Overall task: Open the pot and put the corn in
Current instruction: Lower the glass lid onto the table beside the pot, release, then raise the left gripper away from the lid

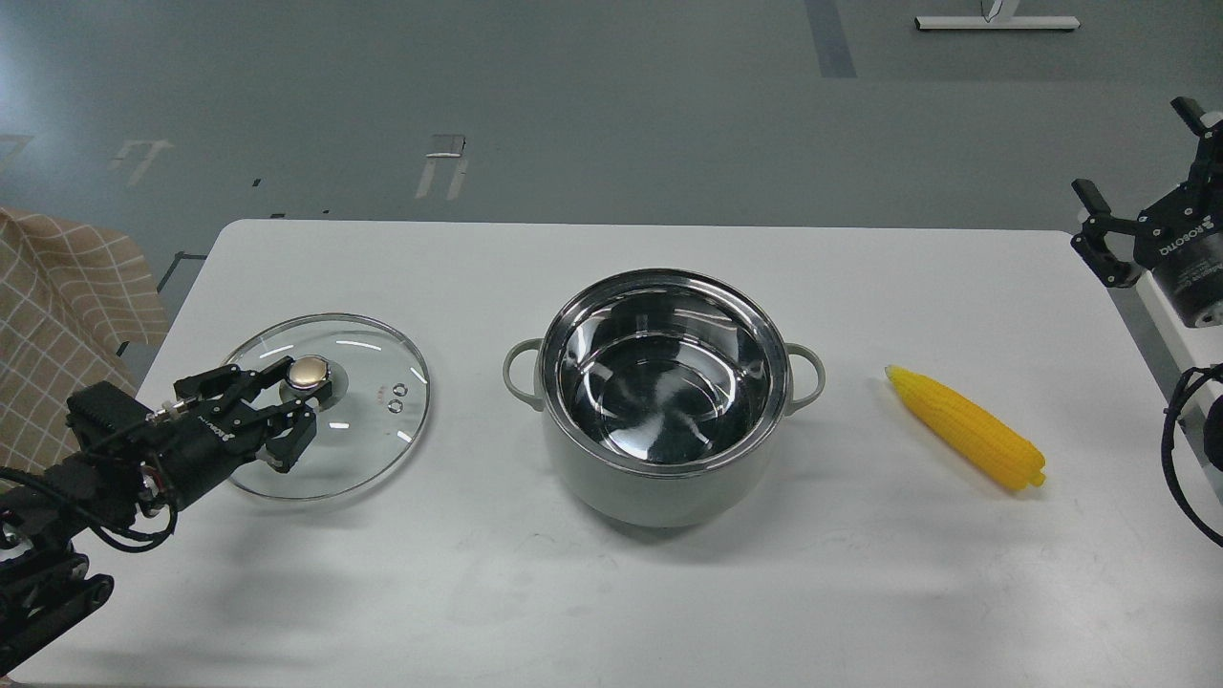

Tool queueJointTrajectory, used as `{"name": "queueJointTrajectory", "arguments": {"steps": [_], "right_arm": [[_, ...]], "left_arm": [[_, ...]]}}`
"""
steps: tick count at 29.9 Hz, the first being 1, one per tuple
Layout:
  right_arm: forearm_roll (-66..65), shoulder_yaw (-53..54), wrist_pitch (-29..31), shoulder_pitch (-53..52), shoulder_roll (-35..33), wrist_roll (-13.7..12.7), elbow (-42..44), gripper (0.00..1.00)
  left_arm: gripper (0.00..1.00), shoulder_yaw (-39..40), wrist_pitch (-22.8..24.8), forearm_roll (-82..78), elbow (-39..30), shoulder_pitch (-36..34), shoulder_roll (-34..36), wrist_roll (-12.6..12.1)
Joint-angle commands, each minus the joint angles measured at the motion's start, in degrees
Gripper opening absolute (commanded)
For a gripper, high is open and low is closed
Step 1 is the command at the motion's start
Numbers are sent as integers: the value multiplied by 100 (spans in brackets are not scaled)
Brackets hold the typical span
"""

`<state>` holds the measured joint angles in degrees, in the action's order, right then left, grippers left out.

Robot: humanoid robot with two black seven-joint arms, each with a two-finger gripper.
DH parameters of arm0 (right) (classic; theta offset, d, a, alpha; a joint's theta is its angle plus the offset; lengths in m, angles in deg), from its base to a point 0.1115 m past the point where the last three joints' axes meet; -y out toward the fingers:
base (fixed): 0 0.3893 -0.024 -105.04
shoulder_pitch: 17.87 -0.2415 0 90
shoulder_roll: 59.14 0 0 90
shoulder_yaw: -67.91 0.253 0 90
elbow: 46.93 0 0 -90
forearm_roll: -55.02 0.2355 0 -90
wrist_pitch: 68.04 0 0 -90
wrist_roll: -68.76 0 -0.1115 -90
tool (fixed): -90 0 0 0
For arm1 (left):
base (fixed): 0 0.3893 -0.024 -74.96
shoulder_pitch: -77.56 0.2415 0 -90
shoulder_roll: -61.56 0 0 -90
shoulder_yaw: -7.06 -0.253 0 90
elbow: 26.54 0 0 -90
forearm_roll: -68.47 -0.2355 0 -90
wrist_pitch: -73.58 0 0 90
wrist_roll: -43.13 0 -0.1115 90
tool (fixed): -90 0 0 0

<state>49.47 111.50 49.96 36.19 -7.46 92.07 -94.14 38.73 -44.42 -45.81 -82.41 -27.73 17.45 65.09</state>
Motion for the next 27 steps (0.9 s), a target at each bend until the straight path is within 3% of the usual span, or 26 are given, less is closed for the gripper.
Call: {"name": "queueJointTrajectory", "arguments": {"steps": [1,5,8,19,27], "right_arm": [[0,0,0,0,0,-2,-7,100],[0,0,0,-9,0,-2,-7,100],[-8,0,0,-9,0,-2,-7,100],[-8,0,0,-9,-9,-2,1,100],[-17,0,0,-18,-97,-2,-7,100]], "left_arm": [[40,-3,1,2,-3,9,-28,1],[48,-3,1,2,6,44,-28,10],[61,-3,1,2,6,53,-28,80],[76,14,1,54,15,18,-10,124],[83,119,23,1868,-958,-851,648,604]]}}
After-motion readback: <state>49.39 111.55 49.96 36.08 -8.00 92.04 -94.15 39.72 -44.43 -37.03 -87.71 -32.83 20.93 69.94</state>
